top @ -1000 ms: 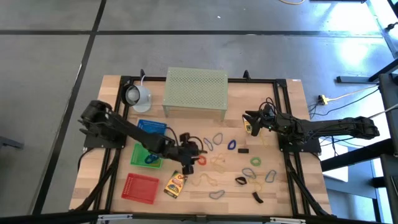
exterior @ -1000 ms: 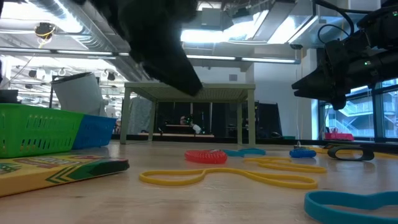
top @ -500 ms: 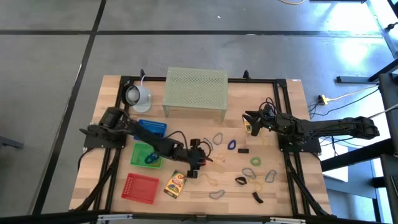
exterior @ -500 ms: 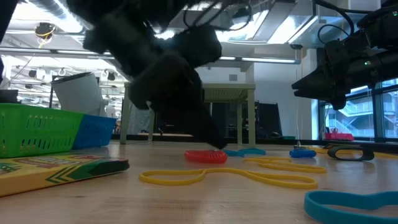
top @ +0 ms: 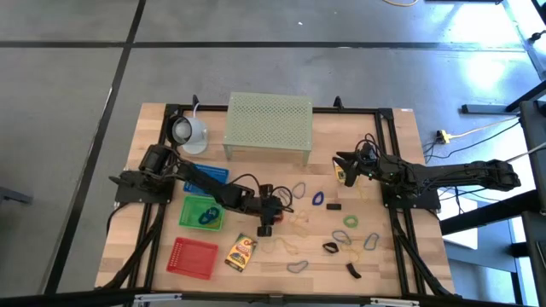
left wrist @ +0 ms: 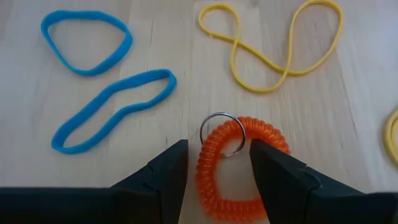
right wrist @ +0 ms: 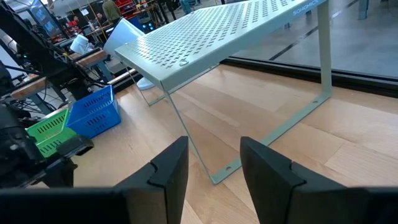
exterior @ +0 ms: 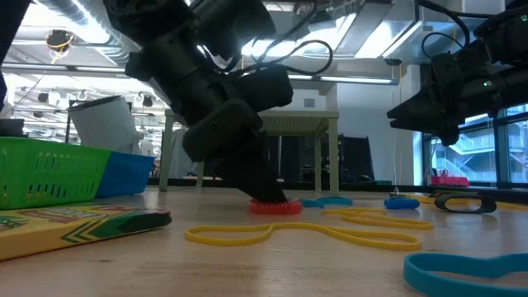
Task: Pick & Place Office Desk Supplies
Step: Put the orange spring keychain into the green bin
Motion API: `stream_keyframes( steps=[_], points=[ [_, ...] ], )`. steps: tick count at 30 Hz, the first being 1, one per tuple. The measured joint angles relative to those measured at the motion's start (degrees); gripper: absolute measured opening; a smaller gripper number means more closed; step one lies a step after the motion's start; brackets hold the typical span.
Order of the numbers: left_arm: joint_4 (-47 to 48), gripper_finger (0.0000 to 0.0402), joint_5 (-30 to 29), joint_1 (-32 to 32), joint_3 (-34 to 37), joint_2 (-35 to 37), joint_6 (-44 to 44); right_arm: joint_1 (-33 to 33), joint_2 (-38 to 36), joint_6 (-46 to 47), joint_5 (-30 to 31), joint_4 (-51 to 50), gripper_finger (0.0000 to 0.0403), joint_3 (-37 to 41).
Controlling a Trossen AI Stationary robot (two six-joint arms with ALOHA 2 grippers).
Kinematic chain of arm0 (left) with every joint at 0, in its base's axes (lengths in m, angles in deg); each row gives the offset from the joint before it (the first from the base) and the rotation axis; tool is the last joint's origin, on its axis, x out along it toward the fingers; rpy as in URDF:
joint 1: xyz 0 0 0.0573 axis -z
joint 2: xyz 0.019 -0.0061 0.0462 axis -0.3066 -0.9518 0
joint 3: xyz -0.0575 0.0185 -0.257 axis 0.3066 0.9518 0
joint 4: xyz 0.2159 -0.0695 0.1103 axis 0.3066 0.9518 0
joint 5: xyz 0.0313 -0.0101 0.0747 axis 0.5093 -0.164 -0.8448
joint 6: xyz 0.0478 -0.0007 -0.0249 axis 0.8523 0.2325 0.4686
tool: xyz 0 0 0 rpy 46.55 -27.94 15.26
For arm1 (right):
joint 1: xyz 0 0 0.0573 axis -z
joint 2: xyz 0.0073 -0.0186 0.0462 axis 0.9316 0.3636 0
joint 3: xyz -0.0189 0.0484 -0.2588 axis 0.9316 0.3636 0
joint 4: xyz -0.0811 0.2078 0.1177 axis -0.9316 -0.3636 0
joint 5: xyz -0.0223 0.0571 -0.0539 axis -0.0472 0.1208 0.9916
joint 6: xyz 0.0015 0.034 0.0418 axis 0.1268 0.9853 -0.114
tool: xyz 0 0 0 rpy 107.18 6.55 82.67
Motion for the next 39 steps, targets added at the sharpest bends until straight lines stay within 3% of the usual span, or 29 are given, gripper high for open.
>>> stream_keyframes(
  steps=[8,20,26,32,39],
  points=[
    [0.94,0.0162,1.63,-0.79,0.07,0.00,-2.78,0.00,0.00,0.00,0.00,0.00,0.0146,-0.02],
    [-0.70,0.0038,-0.88,-1.01,0.27,0.12,-0.40,-0.01,0.00,0.00,0.00,0.00,0.0146,-0.01],
    [-2.66,0.0016,-2.55,-1.14,0.55,2.39,0.40,-0.02,0.00,-0.02,0.00,-0.02,0.0146,0.00],
    [-5.86,0.0022,-10.06,-0.16,0.48,7.31,2.07,-0.02,0.00,0.00,-0.02,-0.01,0.0146,0.00],
    [-17.38,0.0021,-20.93,2.06,0.35,13.52,8.05,-0.02,0.00,-0.02,-0.02,-0.02,0.0146,-0.02]
  ],
)
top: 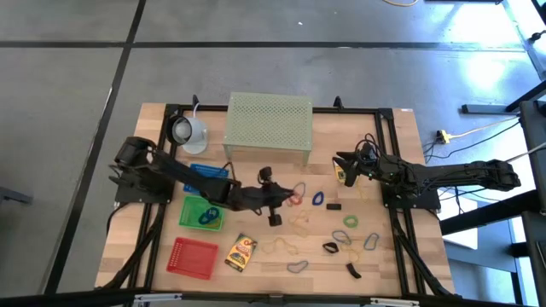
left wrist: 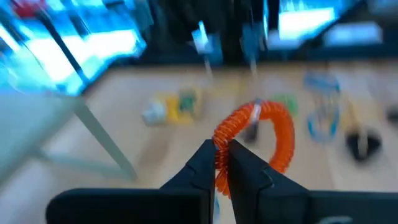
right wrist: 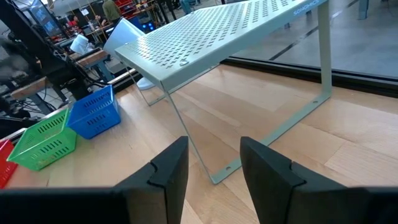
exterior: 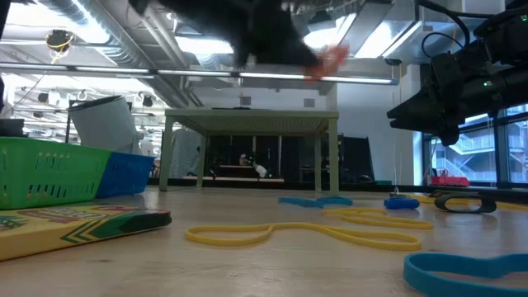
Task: Pick & Place Office Desk Supplies
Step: Put the orange spring keychain into the green bin
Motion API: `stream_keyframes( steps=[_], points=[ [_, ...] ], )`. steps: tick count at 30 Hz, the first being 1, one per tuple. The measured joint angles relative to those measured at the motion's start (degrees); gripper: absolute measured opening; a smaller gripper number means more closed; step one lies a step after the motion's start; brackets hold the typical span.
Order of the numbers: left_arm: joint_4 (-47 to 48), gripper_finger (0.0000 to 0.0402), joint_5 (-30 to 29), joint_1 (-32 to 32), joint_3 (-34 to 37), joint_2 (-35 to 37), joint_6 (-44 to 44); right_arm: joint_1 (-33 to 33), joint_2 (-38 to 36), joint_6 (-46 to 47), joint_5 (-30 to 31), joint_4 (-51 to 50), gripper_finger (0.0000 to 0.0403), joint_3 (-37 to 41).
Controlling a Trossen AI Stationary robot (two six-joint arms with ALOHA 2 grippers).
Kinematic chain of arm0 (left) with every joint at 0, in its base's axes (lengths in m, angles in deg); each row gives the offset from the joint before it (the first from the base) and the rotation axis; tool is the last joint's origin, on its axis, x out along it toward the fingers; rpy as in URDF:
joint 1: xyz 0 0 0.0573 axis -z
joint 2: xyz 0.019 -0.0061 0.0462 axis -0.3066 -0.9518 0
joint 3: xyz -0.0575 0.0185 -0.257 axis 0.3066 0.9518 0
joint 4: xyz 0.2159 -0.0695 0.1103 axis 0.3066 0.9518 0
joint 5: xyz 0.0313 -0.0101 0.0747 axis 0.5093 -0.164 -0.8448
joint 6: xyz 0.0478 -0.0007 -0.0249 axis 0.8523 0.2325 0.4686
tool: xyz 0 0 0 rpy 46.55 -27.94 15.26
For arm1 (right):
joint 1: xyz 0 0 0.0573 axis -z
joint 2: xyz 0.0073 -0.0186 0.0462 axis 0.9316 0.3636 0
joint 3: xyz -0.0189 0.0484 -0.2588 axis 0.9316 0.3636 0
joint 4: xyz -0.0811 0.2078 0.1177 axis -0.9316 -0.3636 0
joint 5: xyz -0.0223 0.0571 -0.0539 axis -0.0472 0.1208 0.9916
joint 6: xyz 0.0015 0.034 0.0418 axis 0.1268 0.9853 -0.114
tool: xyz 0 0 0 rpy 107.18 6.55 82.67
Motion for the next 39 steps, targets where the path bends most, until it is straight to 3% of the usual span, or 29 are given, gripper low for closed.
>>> stream_keyframes(
  steps=[5,9,20,24,31,34,39],
  points=[
    [-14.60,0.0021,-8.69,1.99,-0.02,2.08,6.20,0.02,0.00,0.02,0.02,0.01,0.0146,0.00],
    [-24.29,0.0021,-10.39,3.05,-0.04,2.19,11.21,0.00,0.00,0.02,0.00,0.02,0.0146,0.00],
    [-23.41,0.0022,-10.94,3.70,-0.07,2.22,9.97,0.02,0.00,0.02,0.02,0.02,0.0146,-0.01],
    [-13.00,0.0022,-13.59,3.96,-0.09,2.44,1.87,0.02,0.00,0.02,0.01,0.02,0.0146,0.01],
    [16.89,0.0022,-12.59,3.92,-0.09,6.95,-22.39,0.00,0.00,0.02,0.00,0.02,0.0146,0.01],
    [29.81,0.0022,-7.61,3.88,-0.11,10.84,-31.04,0.01,0.01,0.02,0.01,0.02,0.0146,-0.01],
    [50.55,0.0022,8.05,4.30,-0.11,18.40,-41.44,0.02,0.00,0.02,0.00,0.00,0.0146,-0.01]
  ],
)
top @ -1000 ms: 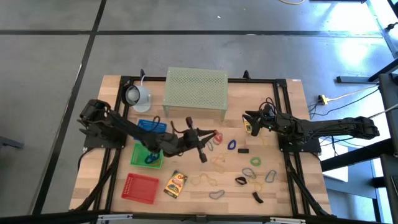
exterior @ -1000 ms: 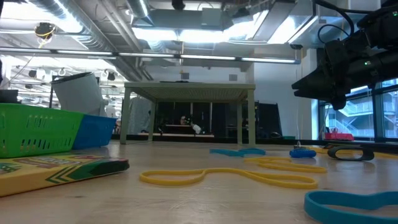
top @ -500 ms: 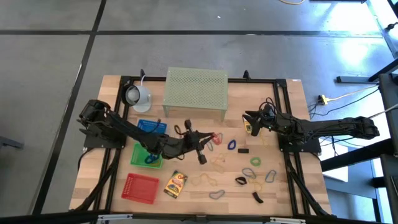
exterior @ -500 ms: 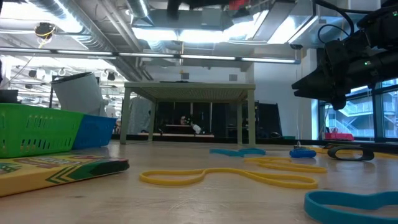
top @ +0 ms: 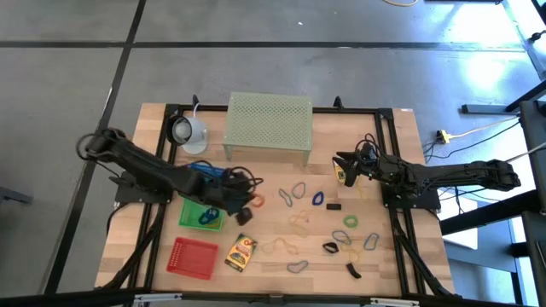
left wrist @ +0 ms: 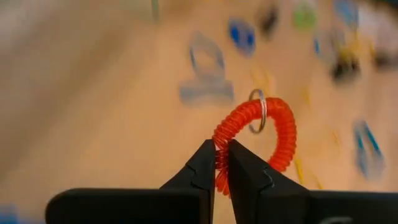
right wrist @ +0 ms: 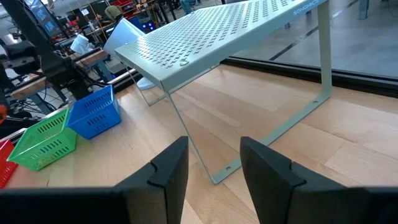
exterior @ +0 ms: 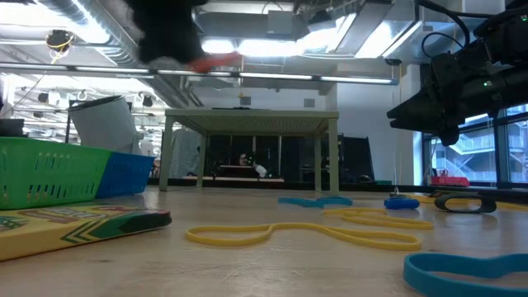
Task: Pick & Place Office Desk Supplies
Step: Put the orange spring keychain into the green bin
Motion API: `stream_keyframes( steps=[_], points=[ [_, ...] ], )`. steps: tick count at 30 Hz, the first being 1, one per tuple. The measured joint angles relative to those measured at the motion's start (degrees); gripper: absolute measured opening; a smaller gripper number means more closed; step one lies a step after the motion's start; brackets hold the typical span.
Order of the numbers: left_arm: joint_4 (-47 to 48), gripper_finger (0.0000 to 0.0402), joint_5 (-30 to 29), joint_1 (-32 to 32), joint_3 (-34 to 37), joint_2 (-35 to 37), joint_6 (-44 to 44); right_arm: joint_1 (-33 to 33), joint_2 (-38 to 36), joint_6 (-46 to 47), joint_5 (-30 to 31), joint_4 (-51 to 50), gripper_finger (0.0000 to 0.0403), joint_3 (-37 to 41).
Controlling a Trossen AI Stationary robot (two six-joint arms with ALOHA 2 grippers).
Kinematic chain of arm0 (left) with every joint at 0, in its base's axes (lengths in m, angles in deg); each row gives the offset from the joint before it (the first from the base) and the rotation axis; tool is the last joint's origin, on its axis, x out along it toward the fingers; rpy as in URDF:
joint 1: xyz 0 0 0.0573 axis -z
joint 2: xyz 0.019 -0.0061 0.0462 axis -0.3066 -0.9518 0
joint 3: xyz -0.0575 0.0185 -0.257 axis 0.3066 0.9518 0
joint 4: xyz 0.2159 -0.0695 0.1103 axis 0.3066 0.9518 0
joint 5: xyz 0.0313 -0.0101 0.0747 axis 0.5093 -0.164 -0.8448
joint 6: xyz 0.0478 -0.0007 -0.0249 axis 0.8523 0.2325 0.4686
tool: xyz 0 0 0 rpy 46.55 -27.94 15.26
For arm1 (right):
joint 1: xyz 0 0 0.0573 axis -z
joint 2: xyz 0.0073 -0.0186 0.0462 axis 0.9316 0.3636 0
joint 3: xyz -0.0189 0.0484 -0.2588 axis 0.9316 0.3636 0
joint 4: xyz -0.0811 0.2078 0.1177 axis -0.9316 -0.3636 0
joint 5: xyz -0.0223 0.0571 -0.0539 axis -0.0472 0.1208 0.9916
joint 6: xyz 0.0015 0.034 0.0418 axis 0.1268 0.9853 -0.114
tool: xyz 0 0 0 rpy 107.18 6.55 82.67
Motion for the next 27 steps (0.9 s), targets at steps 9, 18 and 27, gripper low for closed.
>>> stream_keyframes(
  steps=[9,18,27],
  points=[
    [21.57,0.0022,13.93,6.38,-0.02,6.70,-10.53,0.00,0.00,0.00,0.02,0.01,0.0146,0.00],
    [32.73,0.0022,5.12,12.16,0.00,6.22,-20.61,0.00,0.02,0.00,0.02,0.02,0.0146,0.00],
    [33.70,0.0022,3.63,13.28,0.00,6.20,-22.87,-0.01,0.00,0.00,0.02,0.01,0.0146,0.00]
  ],
)
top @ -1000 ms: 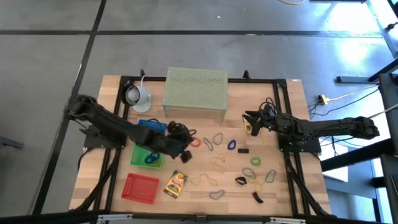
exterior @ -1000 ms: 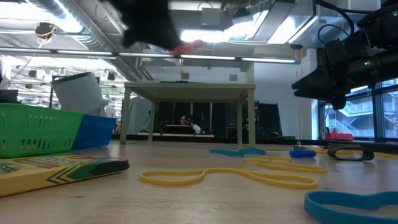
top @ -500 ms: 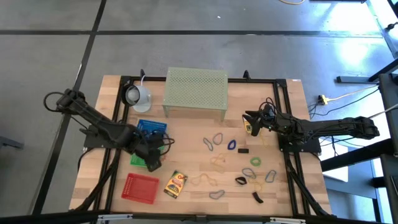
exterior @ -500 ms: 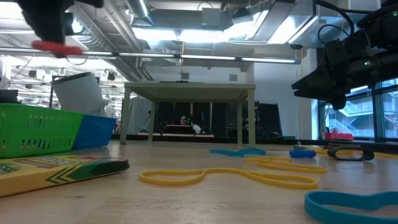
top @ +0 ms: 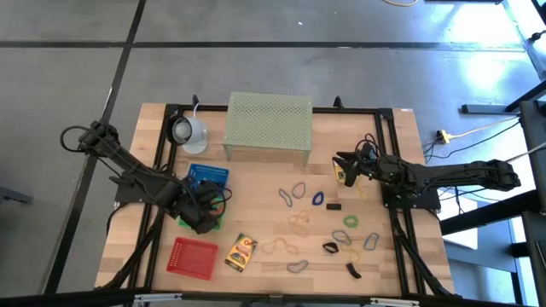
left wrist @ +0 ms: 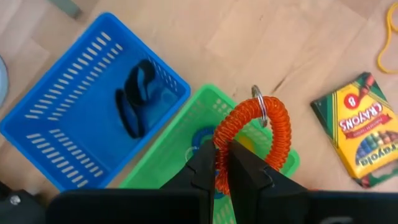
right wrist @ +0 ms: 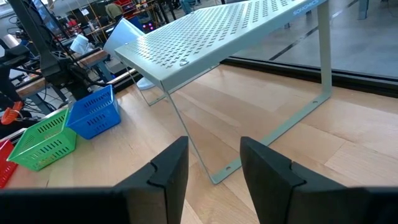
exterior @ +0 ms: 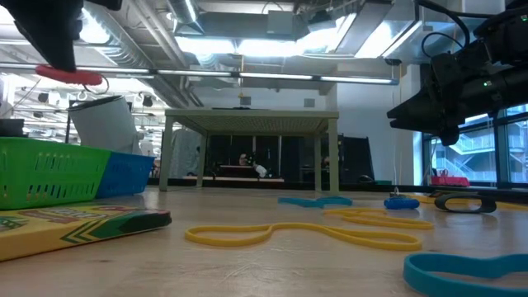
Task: Pick & Place Office Desk Supplies
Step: Put the orange spring keychain into the green bin, then put the blue rubber band into the blue bin
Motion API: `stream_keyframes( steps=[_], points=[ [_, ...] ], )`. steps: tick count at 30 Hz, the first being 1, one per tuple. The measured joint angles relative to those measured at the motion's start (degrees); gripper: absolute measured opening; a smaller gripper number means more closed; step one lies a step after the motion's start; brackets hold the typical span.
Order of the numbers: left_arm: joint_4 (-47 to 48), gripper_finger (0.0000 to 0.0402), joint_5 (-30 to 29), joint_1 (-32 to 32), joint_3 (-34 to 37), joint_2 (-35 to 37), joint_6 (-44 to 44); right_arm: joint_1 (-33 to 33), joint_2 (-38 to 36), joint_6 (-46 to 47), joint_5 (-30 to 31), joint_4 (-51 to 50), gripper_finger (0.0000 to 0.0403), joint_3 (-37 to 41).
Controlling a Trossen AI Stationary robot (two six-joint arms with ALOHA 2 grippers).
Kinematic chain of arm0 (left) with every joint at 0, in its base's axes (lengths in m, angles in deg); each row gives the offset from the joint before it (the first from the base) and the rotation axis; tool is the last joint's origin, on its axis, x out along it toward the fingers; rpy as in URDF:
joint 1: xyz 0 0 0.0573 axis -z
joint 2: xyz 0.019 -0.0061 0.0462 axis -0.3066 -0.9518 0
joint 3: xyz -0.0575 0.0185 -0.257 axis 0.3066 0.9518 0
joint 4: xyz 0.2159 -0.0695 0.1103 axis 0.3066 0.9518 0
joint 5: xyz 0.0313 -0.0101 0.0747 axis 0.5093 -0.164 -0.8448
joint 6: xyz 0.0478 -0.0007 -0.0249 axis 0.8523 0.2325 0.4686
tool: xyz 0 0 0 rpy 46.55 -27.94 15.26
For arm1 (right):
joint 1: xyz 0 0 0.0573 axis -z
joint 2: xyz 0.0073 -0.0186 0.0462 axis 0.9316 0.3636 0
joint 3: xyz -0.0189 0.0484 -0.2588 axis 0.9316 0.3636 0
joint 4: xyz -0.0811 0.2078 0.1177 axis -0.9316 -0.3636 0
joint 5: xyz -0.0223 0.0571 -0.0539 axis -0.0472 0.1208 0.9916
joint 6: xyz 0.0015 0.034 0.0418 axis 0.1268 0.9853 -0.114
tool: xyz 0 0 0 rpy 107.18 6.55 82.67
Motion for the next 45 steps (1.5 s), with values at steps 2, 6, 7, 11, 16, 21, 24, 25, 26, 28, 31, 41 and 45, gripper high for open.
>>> stream_keyframes(
  steps=[2,6,7,11,16,21,24,25,26,28,31,41,45],
  points=[
    [0.08,0.0022,1.48,0.00,0.00,0.00,0.04,-0.01,0.00,0.00,0.00,0.01,0.0146,0.02],
    [1.67,0.0022,3.53,0.00,0.00,0.00,-0.09,0.01,0.00,0.00,0.00,0.01,0.0146,0.02],
    [2.40,0.0022,3.56,0.00,0.00,0.00,-0.10,0.00,0.00,0.00,0.00,0.00,0.0146,0.01],
    [3.20,0.0022,3.22,-0.04,1.18,0.00,-0.19,-0.01,0.00,0.00,0.00,0.00,0.0146,0.02],
    [-3.64,0.0022,8.34,-0.07,8.90,0.00,-0.89,0.00,0.00,-0.01,0.00,0.00,0.0146,0.01],
    [-6.50,0.0022,9.76,-1.13,14.28,-0.02,-2.55,0.01,0.00,0.00,0.00,-0.01,0.0146,0.00],
    [-6.79,0.0022,11.84,-1.48,16.22,-0.02,-3.54,0.00,0.00,-0.01,-0.01,0.00,0.0146,0.01],
    [-6.84,0.0022,12.80,-1.59,16.79,-0.02,-4.57,0.00,0.00,0.00,0.00,0.01,0.0146,0.02],
    [-6.86,0.0024,13.72,-1.63,17.17,-0.02,-5.88,0.00,0.02,-0.01,0.00,0.01,0.0146,0.02],
    [-6.74,0.0030,15.05,-1.64,17.31,-0.02,-7.68,-0.01,0.00,0.00,0.00,0.01,0.0146,0.02],
    [-7.45,0.0045,15.37,-1.64,17.21,-0.02,-8.40,0.00,0.00,-0.01,-0.02,0.01,0.0146,0.01],
    [-8.24,0.0105,15.91,-2.87,12.28,-0.02,-4.73,0.00,0.00,0.00,0.00,0.01,0.0146,0.00],
    [-8.21,0.0117,15.52,-4.25,8.70,-0.02,-1.18,0.00,0.00,-0.02,0.00,0.01,0.0146,0.01]
  ],
)
